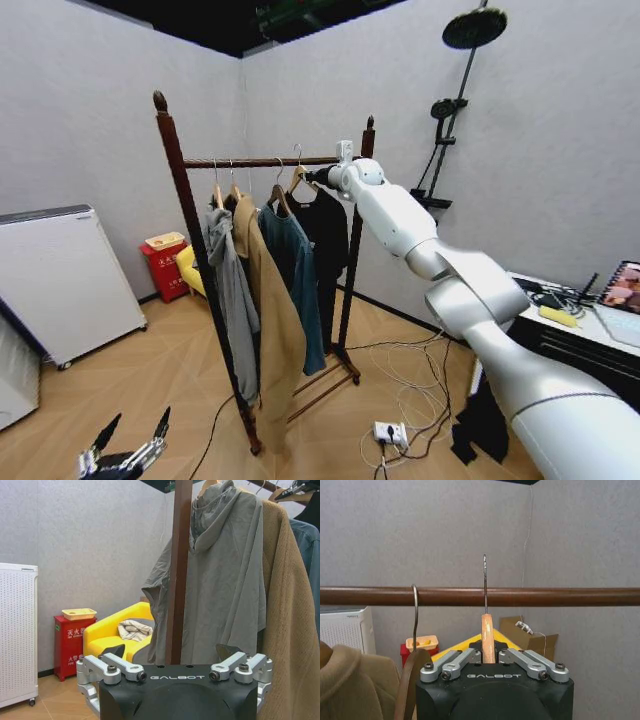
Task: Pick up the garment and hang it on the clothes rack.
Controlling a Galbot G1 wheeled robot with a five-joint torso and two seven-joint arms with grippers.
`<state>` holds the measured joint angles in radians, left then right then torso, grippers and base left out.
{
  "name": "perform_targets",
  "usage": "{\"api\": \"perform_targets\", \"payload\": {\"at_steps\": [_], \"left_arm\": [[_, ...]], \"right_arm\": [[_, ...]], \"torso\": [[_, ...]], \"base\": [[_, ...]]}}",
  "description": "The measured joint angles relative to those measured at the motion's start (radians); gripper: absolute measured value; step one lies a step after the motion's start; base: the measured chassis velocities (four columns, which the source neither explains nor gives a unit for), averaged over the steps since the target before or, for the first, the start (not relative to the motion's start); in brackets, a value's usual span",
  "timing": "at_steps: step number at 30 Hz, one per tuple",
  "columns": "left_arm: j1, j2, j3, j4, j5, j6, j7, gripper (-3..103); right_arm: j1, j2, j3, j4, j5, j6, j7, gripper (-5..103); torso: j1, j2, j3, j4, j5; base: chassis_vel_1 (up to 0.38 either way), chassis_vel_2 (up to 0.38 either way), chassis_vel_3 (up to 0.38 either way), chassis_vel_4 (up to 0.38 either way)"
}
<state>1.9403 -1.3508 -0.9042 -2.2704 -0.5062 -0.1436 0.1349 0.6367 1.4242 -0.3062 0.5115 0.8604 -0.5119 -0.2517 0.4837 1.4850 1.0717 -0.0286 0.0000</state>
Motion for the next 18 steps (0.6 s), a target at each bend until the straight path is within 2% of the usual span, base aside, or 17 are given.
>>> {"api": "perform_targets", "payload": {"at_steps": [10, 18], "left_arm": [[0.0, 0.0, 0.0, 0.0, 0.0, 0.0, 0.0, 100], [0.0, 0.0, 0.0, 0.0, 0.0, 0.0, 0.0, 100]], "right_arm": [[-0.001, 0.025, -0.008, -0.037, 0.012, -0.014, -0.008, 10], [-0.02, 0.019, -0.011, -0.028, -0.027, 0.018, -0.01, 10]], "torso": [[0.0, 0.0, 0.0, 0.0001, -0.0001], [0.0, 0.0, 0.0, 0.0, 0.0]], "base": [[0.0, 0.0, 0.0, 0.0], [0.0, 0.0, 0.0, 0.0]]}}
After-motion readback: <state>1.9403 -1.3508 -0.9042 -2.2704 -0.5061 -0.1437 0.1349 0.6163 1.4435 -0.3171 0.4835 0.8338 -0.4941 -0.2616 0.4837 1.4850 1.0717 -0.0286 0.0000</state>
